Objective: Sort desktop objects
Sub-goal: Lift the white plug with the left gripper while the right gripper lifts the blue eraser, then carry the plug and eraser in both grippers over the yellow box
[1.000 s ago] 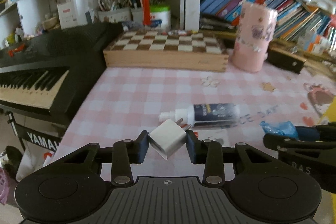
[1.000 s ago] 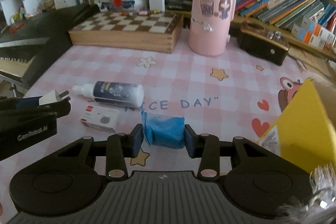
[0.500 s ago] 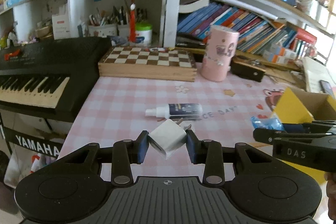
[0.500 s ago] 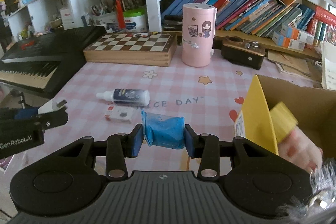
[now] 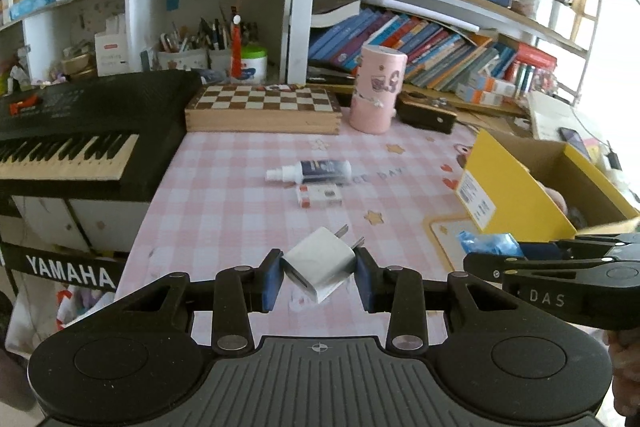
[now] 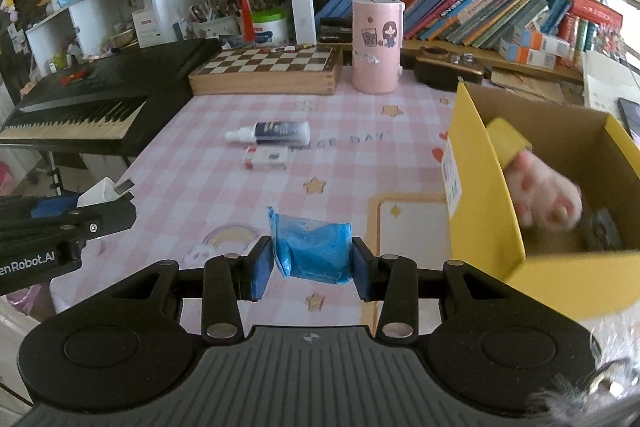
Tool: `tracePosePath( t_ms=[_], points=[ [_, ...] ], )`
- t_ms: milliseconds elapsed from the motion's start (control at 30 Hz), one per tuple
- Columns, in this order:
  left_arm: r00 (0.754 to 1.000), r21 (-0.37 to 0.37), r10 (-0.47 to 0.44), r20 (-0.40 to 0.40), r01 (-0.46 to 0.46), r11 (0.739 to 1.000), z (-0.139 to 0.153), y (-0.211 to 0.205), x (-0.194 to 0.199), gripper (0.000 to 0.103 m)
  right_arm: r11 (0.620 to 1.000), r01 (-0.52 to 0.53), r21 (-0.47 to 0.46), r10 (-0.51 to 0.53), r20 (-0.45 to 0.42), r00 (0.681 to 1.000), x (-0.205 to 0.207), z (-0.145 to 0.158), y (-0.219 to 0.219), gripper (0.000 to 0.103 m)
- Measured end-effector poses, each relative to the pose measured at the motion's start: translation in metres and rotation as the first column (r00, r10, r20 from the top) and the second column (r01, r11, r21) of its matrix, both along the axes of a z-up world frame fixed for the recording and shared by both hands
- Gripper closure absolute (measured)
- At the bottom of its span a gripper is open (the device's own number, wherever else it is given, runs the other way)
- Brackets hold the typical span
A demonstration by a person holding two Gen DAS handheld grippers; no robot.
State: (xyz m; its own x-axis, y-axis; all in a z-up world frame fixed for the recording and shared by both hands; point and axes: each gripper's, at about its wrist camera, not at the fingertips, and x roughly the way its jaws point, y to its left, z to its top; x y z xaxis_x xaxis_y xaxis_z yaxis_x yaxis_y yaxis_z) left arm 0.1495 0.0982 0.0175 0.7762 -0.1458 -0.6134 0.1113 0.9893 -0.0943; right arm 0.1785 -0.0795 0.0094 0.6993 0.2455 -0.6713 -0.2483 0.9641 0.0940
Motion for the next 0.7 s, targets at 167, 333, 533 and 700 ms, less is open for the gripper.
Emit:
tracePosePath(
  t_ms=[167, 333, 533, 700],
  points=[
    [0.999, 0.0, -0.034, 0.004, 0.034, 0.999, 0.0, 0.004, -0.032, 0.067, 1.0, 0.024, 0.005, -0.024, -0.01, 1.0, -0.038, -0.001, 0.005, 0.065],
    [0.998, 0.001, -0.066, -0.003, 0.066, 0.998, -0.002, 0.008, -0.058, 0.067, 0.999, 0.042, 0.007, -0.042, -0.028, 0.999, -0.069, -0.005, 0.01, 0.065],
    [0.989, -0.013, -0.147, -0.025, 0.146, 0.989, -0.006, 0.005, -0.078, 0.067, 0.997, 0.083, -0.001, -0.083, -0.051, 0.995, -0.102, -0.009, 0.011, 0.065],
    [0.971, -0.022, -0.236, -0.025, 0.235, 0.972, -0.009, -0.007, -0.091, 0.067, 0.989, 0.147, -0.022, -0.149, -0.077, 0.986, -0.123, -0.011, 0.001, 0.065]
  ],
)
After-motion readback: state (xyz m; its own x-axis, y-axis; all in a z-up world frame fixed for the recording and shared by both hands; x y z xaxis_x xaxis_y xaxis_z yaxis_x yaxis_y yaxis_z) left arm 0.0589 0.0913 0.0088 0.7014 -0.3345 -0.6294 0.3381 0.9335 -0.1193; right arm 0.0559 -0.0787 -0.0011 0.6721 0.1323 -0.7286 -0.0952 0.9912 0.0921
